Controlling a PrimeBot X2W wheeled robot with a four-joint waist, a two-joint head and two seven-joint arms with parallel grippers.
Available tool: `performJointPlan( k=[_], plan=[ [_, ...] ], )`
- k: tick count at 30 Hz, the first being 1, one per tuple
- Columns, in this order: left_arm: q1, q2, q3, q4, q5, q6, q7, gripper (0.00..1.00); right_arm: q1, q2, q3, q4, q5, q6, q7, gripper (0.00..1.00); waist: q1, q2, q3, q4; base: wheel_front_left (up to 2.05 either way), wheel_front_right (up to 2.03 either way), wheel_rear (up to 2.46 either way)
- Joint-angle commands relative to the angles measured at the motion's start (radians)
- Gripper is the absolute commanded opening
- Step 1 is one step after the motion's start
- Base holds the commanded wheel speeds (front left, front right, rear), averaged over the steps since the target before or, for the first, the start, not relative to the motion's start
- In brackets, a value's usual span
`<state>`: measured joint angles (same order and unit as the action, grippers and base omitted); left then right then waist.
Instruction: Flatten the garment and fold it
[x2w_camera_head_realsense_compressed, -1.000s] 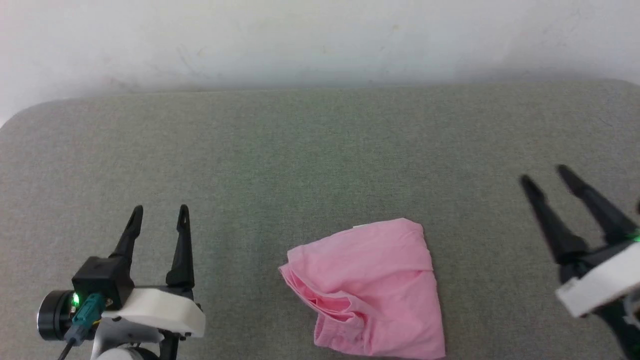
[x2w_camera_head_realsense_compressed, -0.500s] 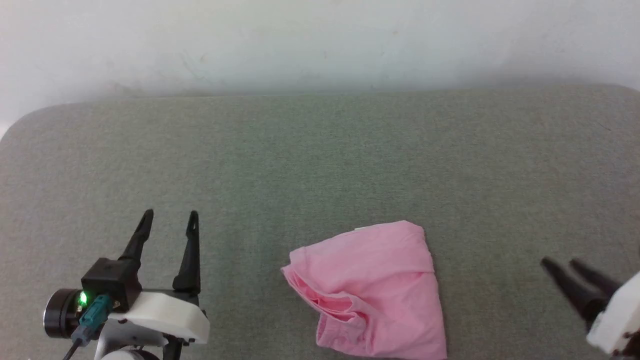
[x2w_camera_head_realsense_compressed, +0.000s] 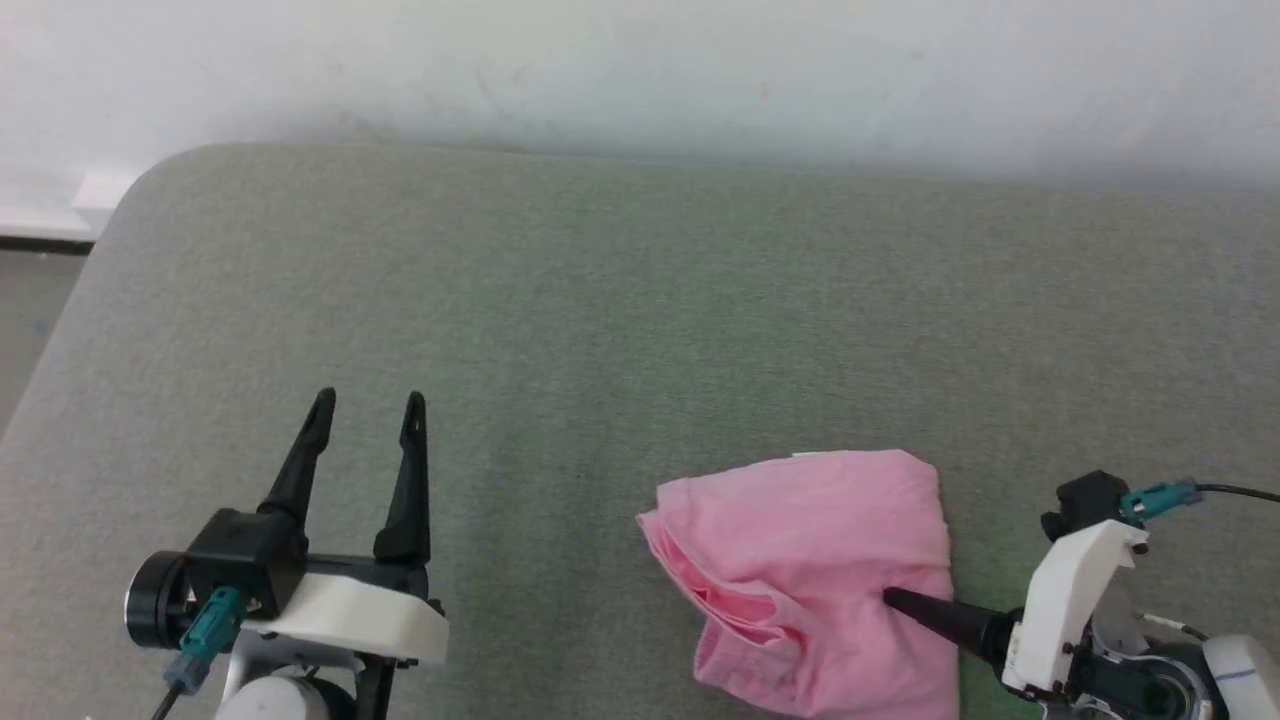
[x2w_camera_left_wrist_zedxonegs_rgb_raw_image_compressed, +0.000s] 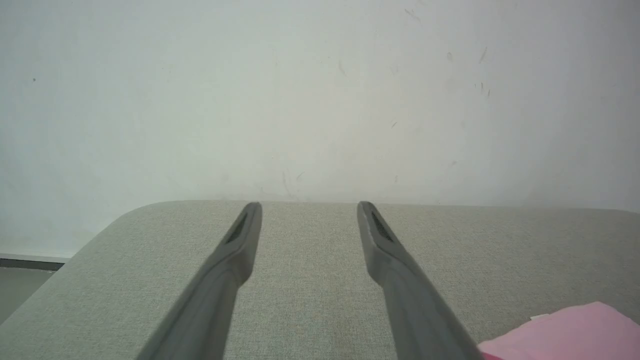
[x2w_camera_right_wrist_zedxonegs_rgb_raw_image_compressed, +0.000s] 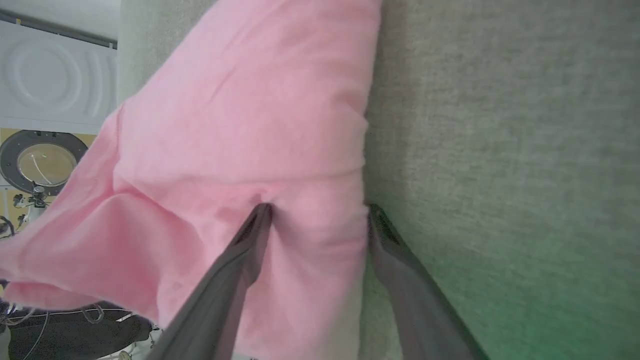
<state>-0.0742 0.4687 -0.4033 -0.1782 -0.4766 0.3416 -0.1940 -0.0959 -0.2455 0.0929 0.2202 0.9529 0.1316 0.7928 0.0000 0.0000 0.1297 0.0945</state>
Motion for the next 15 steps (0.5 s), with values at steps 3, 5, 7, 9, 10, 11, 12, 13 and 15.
performJointPlan(
  k=[3, 5, 7, 9, 10, 11, 12, 13, 15],
  plan=[
    [-0.014, -0.015, -0.004, 0.022, -0.009, -0.014, -0.019, 1.00, -0.023, 0.019, 0.016, 0.110, -0.011, -0.001, 0.039, 0.82, 0.0000, 0.0000, 0.010, 0.063, 0.00, 0.00, 0.00],
    [-0.011, -0.021, -0.005, 0.027, -0.011, -0.012, -0.023, 1.00, -0.024, 0.020, 0.029, 0.130, -0.012, -0.001, 0.050, 0.07, 0.0000, 0.0000, 0.004, 0.073, 0.00, 0.00, 0.00],
    [-0.008, -0.023, -0.004, 0.029, -0.011, -0.011, -0.026, 1.00, -0.024, 0.019, 0.036, 0.129, -0.013, -0.001, 0.049, 0.00, 0.0000, 0.0000, 0.000, 0.075, 0.00, 0.00, 0.00],
    [0.001, -0.027, -0.001, 0.031, -0.013, -0.006, -0.030, 1.00, -0.026, 0.007, 0.051, 0.110, -0.019, -0.001, 0.039, 0.00, 0.0000, 0.0000, -0.009, 0.076, 0.00, 0.00, 0.00],
    [0.006, -0.027, 0.000, 0.030, -0.014, -0.002, -0.031, 1.00, -0.029, -0.006, 0.062, 0.092, -0.027, -0.001, 0.030, 0.00, 0.0000, 0.0000, -0.012, 0.074, 0.00, 0.00, 0.00],
    [0.011, -0.028, 0.000, 0.029, -0.013, 0.001, -0.032, 1.00, -0.033, -0.021, 0.073, 0.072, -0.041, -0.001, 0.017, 0.00, 0.0000, 0.0000, -0.016, 0.072, 0.00, 0.00, 0.00],
    [0.016, -0.029, 0.001, 0.028, -0.013, 0.005, -0.033, 1.00, -0.038, -0.041, 0.092, 0.045, -0.058, -0.001, 0.003, 0.00, 0.0000, 0.0000, -0.021, 0.067, 0.00, 0.00, 0.00],
    [0.021, -0.028, 0.003, 0.027, -0.012, 0.008, -0.034, 1.00, -0.044, -0.064, 0.112, 0.016, -0.076, -0.001, -0.012, 0.00, 0.0000, 0.0000, -0.024, 0.061, 0.00, 0.00, 0.00],
    [0.030, -0.025, 0.005, 0.023, -0.009, 0.016, -0.036, 1.00, -0.057, -0.117, 0.159, -0.050, -0.118, -0.001, -0.045, 0.00, 0.0000, 0.0000, -0.032, 0.048, 0.00, 0.00, 0.00]
  ],
)
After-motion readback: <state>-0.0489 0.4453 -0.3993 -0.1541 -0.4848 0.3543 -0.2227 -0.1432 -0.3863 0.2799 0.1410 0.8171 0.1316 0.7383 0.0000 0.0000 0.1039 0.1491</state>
